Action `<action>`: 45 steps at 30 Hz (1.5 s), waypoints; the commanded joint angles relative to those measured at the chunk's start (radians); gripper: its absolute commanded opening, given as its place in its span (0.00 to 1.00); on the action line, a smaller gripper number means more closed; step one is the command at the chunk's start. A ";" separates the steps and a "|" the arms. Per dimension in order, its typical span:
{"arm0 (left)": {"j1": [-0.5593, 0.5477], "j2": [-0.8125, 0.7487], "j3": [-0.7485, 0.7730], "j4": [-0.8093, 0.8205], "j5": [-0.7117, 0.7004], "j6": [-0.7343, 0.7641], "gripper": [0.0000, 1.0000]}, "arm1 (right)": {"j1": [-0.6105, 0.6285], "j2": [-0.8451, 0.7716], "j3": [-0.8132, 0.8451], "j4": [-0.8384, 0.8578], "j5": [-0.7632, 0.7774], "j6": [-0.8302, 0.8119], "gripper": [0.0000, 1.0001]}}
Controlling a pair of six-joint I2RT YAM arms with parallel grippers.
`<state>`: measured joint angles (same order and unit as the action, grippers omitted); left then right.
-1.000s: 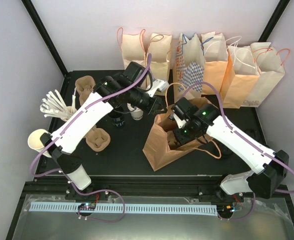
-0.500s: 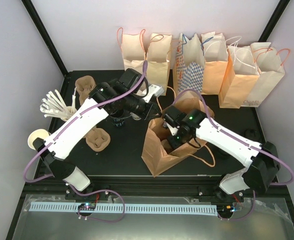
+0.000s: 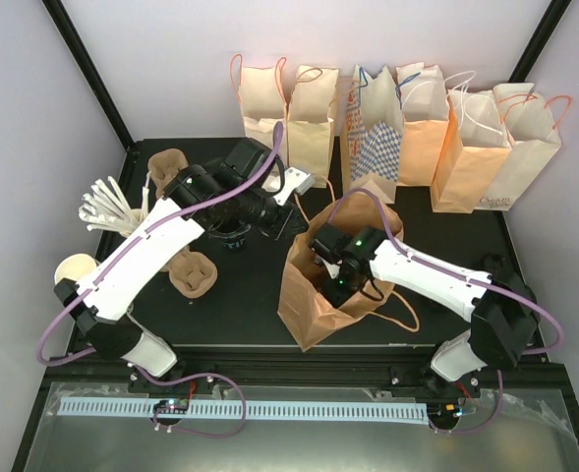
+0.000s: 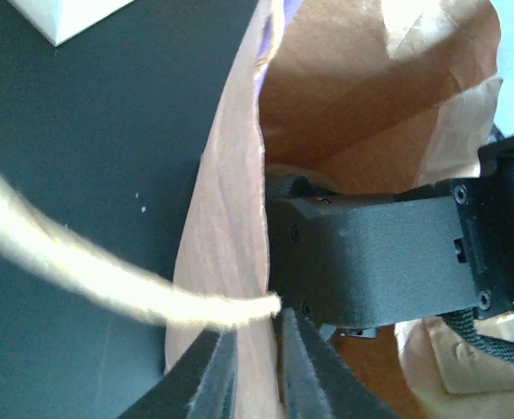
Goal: Pack the takeout coffee
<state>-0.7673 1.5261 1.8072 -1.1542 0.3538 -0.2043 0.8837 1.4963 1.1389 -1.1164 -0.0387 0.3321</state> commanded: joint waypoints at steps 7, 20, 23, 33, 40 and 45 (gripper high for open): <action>-0.047 -0.163 0.011 -0.033 -0.088 0.025 0.54 | 0.009 0.038 0.058 -0.007 -0.004 0.018 0.39; -0.551 -0.216 -0.041 0.160 -0.322 -0.007 0.55 | 0.008 0.085 0.093 -0.001 0.004 0.006 0.39; -0.636 -0.136 0.009 0.170 -0.394 0.018 0.54 | 0.008 0.092 0.103 0.001 0.004 0.007 0.39; -0.765 -0.049 -0.130 0.342 -0.572 0.118 0.53 | 0.008 0.108 0.123 0.010 -0.008 -0.009 0.39; -0.771 -0.048 -0.238 0.464 -0.701 0.160 0.57 | 0.009 0.109 0.131 0.000 -0.007 -0.024 0.39; -0.770 -0.014 -0.225 0.477 -0.796 0.153 0.58 | 0.008 0.109 0.136 -0.004 -0.011 -0.029 0.39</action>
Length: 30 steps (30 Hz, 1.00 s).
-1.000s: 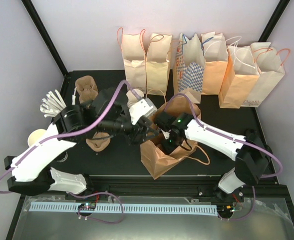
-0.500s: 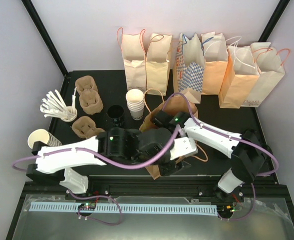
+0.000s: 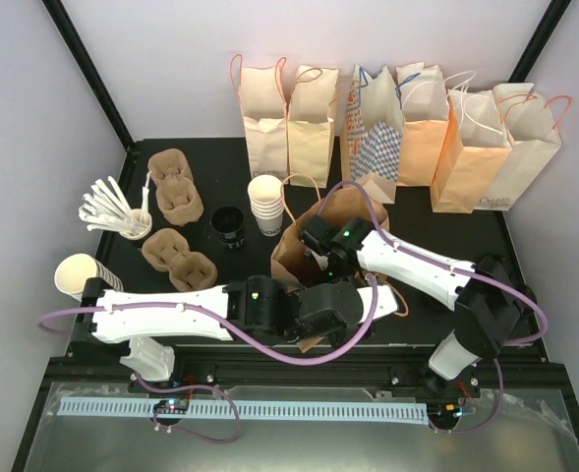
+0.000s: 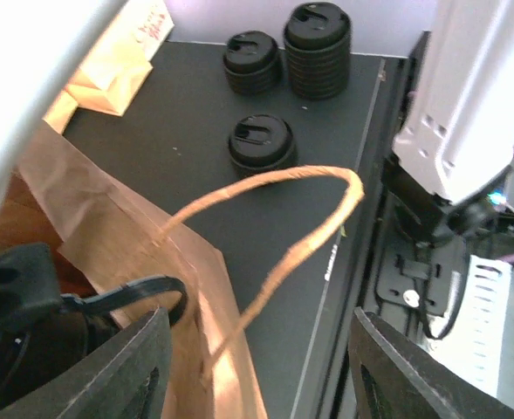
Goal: Pack the takeout coffee
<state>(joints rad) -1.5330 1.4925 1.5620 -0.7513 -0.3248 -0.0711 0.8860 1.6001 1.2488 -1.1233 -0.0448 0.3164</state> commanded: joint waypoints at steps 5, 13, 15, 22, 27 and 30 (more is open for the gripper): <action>-0.004 0.028 -0.033 0.174 -0.095 0.080 0.59 | 0.005 0.007 0.031 -0.001 -0.008 -0.017 0.39; 0.011 0.062 -0.075 0.265 -0.050 0.145 0.58 | 0.007 0.015 0.043 -0.011 -0.008 -0.023 0.39; 0.018 0.078 -0.066 0.266 -0.044 0.154 0.56 | 0.006 0.018 0.044 -0.012 -0.008 -0.025 0.39; 0.037 0.095 0.046 0.216 -0.018 0.161 0.18 | 0.006 0.020 0.041 -0.009 -0.007 -0.026 0.39; 0.038 0.045 0.081 0.245 0.082 0.117 0.02 | 0.005 0.024 0.041 -0.007 -0.005 -0.031 0.39; 0.037 0.016 0.081 0.266 0.105 0.099 0.01 | 0.007 0.027 0.043 -0.008 0.003 -0.032 0.39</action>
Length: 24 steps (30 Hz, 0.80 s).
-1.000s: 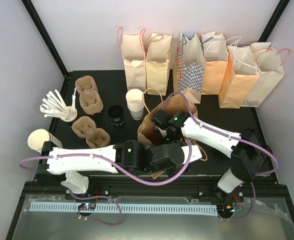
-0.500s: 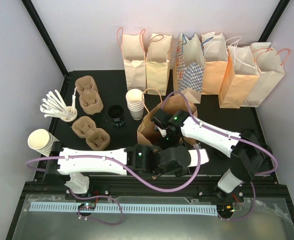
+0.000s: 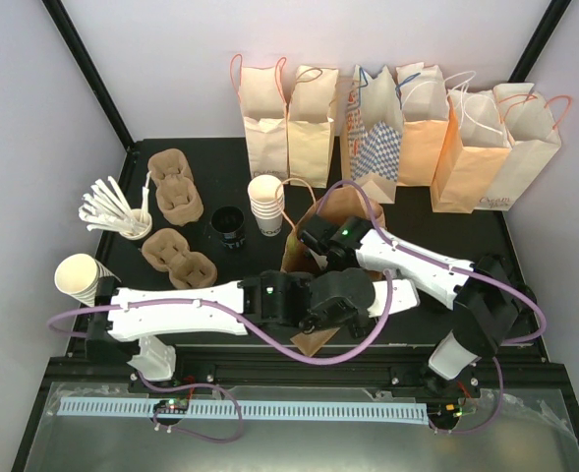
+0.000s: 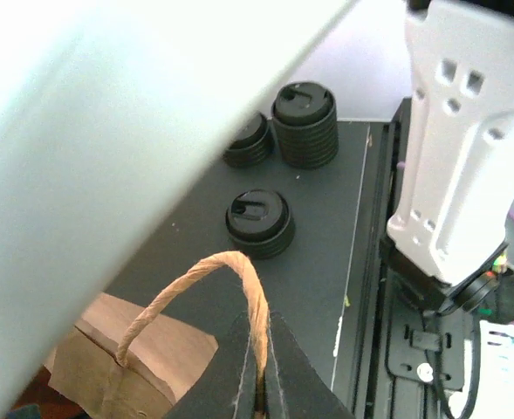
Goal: Pack the takeout coffee
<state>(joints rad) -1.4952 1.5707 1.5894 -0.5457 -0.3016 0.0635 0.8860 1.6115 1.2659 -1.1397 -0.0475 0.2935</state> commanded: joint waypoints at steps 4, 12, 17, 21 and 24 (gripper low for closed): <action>-0.001 -0.090 0.056 0.078 0.094 -0.052 0.01 | 0.006 0.016 0.022 0.011 0.008 -0.010 0.39; 0.004 -0.128 0.050 0.140 0.094 -0.087 0.02 | 0.006 0.010 -0.005 0.034 0.012 -0.016 0.39; 0.006 -0.139 0.068 0.112 0.091 -0.102 0.22 | 0.007 -0.006 -0.032 0.060 0.008 -0.020 0.39; 0.006 -0.145 0.140 -0.022 0.058 -0.130 0.77 | 0.005 -0.030 -0.058 0.080 -0.001 -0.020 0.39; 0.011 -0.153 0.236 -0.165 -0.021 -0.192 0.91 | 0.007 -0.059 -0.078 0.094 0.003 -0.019 0.39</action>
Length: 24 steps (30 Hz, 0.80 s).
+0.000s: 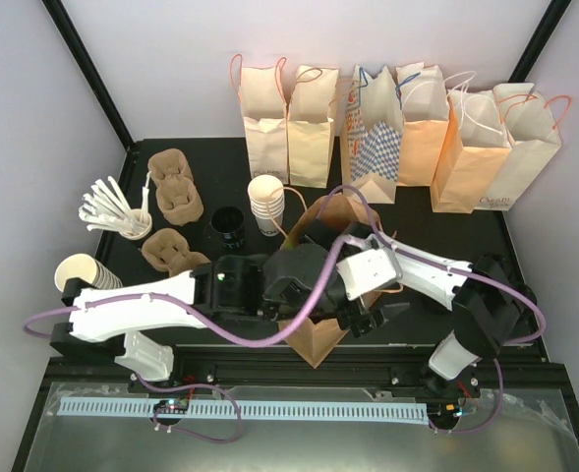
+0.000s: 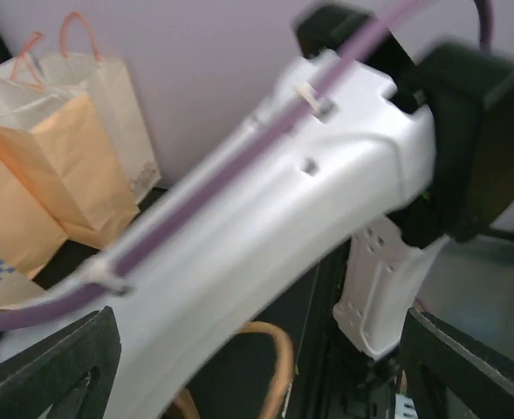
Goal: Pack the takeout coffee
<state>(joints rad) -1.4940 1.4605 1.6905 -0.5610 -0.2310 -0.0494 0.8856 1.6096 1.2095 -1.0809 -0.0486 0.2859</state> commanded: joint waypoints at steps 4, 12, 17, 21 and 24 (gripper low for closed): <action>0.134 -0.066 0.242 -0.392 -0.071 -0.282 0.92 | 0.012 -0.076 -0.039 0.038 0.019 -0.009 0.39; 0.417 -0.125 0.246 -0.665 0.020 -0.454 0.88 | 0.033 -0.090 -0.077 0.081 0.024 -0.009 0.39; 0.504 -0.102 0.221 -0.771 0.080 -0.455 0.87 | 0.045 -0.076 -0.089 0.100 0.031 -0.016 0.38; 0.509 -0.088 0.145 -0.773 0.143 -0.397 0.85 | 0.048 -0.066 -0.083 0.104 0.031 -0.027 0.38; 0.511 -0.089 0.080 -0.747 0.161 -0.394 0.83 | 0.051 -0.057 -0.078 0.105 0.034 -0.036 0.38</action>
<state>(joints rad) -0.9878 1.3598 1.8301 -1.2709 -0.1406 -0.4637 0.9264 1.5398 1.1244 -1.0008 -0.0349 0.2707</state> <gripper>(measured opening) 0.839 0.386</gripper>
